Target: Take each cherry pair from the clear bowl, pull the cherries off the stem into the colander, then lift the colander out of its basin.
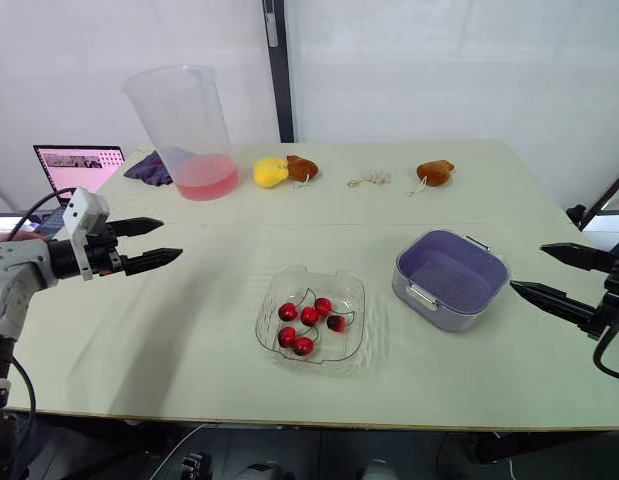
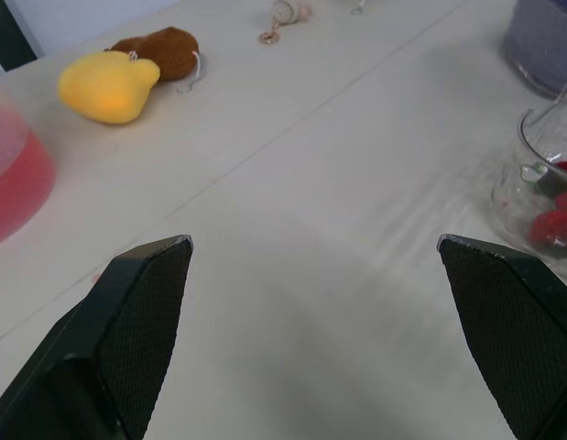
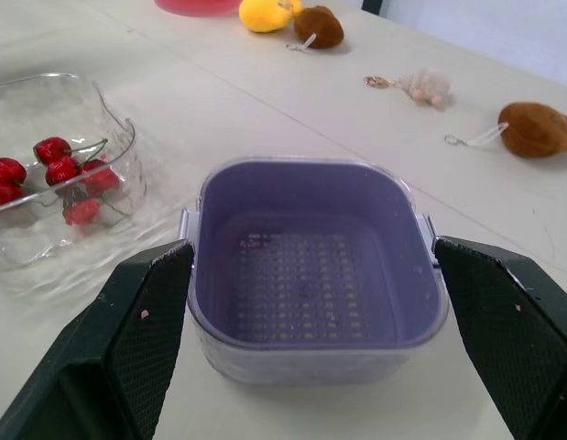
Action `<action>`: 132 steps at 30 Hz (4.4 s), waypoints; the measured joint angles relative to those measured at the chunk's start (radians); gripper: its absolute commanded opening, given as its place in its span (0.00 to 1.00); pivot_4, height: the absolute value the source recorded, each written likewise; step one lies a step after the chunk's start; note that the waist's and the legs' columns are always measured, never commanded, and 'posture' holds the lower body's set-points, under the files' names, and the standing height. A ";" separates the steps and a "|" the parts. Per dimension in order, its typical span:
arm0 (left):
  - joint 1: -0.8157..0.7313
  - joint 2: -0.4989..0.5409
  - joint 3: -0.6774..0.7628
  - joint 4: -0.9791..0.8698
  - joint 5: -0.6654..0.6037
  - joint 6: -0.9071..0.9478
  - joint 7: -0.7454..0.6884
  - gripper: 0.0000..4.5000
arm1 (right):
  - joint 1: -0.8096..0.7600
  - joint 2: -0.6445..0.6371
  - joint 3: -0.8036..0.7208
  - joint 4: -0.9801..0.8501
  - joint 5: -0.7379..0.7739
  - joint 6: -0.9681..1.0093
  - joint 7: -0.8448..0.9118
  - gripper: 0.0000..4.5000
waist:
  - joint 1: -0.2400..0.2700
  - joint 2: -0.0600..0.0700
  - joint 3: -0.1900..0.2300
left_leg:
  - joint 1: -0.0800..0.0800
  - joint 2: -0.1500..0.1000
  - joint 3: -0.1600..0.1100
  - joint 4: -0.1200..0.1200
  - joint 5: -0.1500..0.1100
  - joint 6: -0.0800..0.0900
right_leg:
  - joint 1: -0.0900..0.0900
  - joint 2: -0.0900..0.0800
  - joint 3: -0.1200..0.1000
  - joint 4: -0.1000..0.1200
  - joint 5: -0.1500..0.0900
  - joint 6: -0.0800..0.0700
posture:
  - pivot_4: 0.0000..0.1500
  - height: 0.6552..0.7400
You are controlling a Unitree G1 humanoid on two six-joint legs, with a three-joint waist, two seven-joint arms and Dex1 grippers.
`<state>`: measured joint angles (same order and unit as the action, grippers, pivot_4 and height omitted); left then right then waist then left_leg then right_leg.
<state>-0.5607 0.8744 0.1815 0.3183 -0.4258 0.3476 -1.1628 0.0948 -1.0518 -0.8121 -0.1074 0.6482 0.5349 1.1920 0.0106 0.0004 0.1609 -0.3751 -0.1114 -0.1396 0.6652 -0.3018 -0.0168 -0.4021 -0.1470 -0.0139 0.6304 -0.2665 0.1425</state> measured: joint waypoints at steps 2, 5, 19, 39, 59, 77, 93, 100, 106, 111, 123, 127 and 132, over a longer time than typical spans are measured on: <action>0.000 0.000 0.000 0.003 0.000 0.000 -0.005 1.00 | 0.001 0.000 0.000 0.010 -0.004 -0.012 0.005 0.99 | 0.000 0.000 0.000 | 0.000 0.000 0.000 0.000 0.000 0.000 | 0.000 0.000 0.000 0.000 0.000 0.000 | 1.00 1.00; 0.012 -0.006 0.000 -0.014 0.000 -0.001 0.005 1.00 | 0.001 0.004 -0.001 0.013 -0.005 -0.022 0.004 0.99 | 0.000 0.000 0.000 | 0.000 0.000 0.000 0.000 0.000 0.000 | 0.000 0.000 0.001 0.000 0.000 0.000 | 1.00 1.00; 0.002 -0.013 0.000 -0.031 -0.042 0.076 0.002 1.00 | 0.018 0.009 -0.002 0.003 -0.006 -0.017 -0.005 0.99 | 0.000 0.000 0.000 | 0.000 0.001 0.002 0.000 0.000 0.000 | -0.001 0.002 0.003 0.000 0.000 0.000 | 1.00 1.00; 0.253 0.003 0.016 -0.523 -0.243 0.214 -0.150 1.00 | -0.712 -0.111 0.782 -0.537 0.208 0.529 -0.335 0.99 | -0.005 -0.002 0.006 | -0.003 0.006 0.004 -0.001 0.000 -0.001 | -0.007 0.006 0.008 0.000 0.001 -0.002 | 1.00 1.00; 0.317 -0.019 0.025 -0.593 -0.262 0.214 -0.072 1.00 | -1.138 0.355 1.519 -0.264 -0.221 0.768 -0.487 0.78 | -0.026 -0.003 0.006 | -0.018 0.005 0.005 0.001 0.001 -0.003 | -0.026 0.008 0.009 0.005 0.002 -0.003 | 1.00 1.00; 0.278 -0.023 -0.003 -0.587 -0.261 0.214 -0.066 1.00 | -1.157 0.366 1.564 -0.261 -0.255 0.961 -0.483 0.69 | -0.028 -0.003 0.006 | -0.018 0.005 0.005 0.001 0.001 -0.003 | -0.026 0.008 0.010 0.006 0.002 -0.003 | 1.00 1.00; 0.276 -0.023 -0.003 -0.585 -0.261 0.213 -0.055 1.00 | -1.241 0.405 1.629 -0.261 -0.343 0.727 -0.443 0.69 | -0.031 -0.003 0.005 | -0.018 0.005 0.006 0.001 0.001 -0.003 | -0.027 0.008 0.010 0.008 0.002 -0.003 | 1.00 1.00; 0.275 -0.023 -0.003 -0.585 -0.260 0.209 -0.055 1.00 | -1.225 0.411 1.685 -0.234 -0.408 0.624 -0.388 0.69 | -0.030 -0.003 0.005 | -0.018 0.005 0.006 0.002 0.002 -0.003 | -0.027 0.008 0.010 0.008 0.002 -0.003 | 1.00 1.00; 0.276 -0.022 -0.002 -0.585 -0.260 0.209 -0.055 1.00 | -1.216 0.428 1.710 -0.167 -0.469 0.560 -0.340 0.69 | -0.031 -0.003 0.005 | -0.018 0.005 0.006 0.002 0.002 -0.004 | -0.028 0.008 0.010 0.009 0.002 -0.003 | 1.00 1.00; 0.283 -0.021 0.000 -0.587 -0.262 0.209 -0.056 1.00 | -1.204 0.449 1.713 -0.143 -0.504 0.552 -0.321 0.69 | -0.031 -0.003 0.005 | -0.018 0.005 0.006 0.002 0.002 -0.004 | -0.028 0.008 0.010 0.010 0.002 -0.003 | 1.00 1.00; 0.295 -0.014 0.029 -0.588 -0.263 0.209 -0.057 1.00 | -1.179 0.484 1.747 -0.112 -0.570 0.570 -0.298 0.23 | -0.031 -0.003 0.005 | -0.018 0.005 0.006 0.002 0.002 -0.004 | -0.028 0.008 0.010 0.011 0.002 -0.003 | 1.00 1.00; 0.295 -0.014 0.029 -0.588 -0.263 0.209 -0.057 1.00 | -1.179 0.483 1.747 -0.107 -0.593 0.569 -0.285 0.23 | -0.030 -0.003 0.005 | -0.018 0.005 0.006 0.002 0.002 -0.004 | -0.028 0.008 0.010 0.011 0.002 -0.003 | 1.00 1.00; 0.294 -0.015 0.029 -0.587 -0.263 0.207 -0.056 1.00 | -1.179 0.457 1.733 -0.136 -0.605 0.562 -0.259 0.23 | -0.030 -0.003 0.005 | -0.018 0.005 0.006 0.002 0.002 -0.004 | -0.028 0.008 0.010 0.015 0.002 -0.003 | 1.00 1.00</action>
<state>-0.2665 0.8597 0.2109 -0.2686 -0.6891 0.5549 -1.2192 -1.0845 -0.5946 0.9213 -0.2435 0.0431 1.0964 0.9333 -0.0192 -0.0030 0.1662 -0.3928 -0.1064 -0.1340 0.6673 -0.3000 -0.0208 -0.4305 -0.1389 -0.0036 0.6452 -0.2646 0.1397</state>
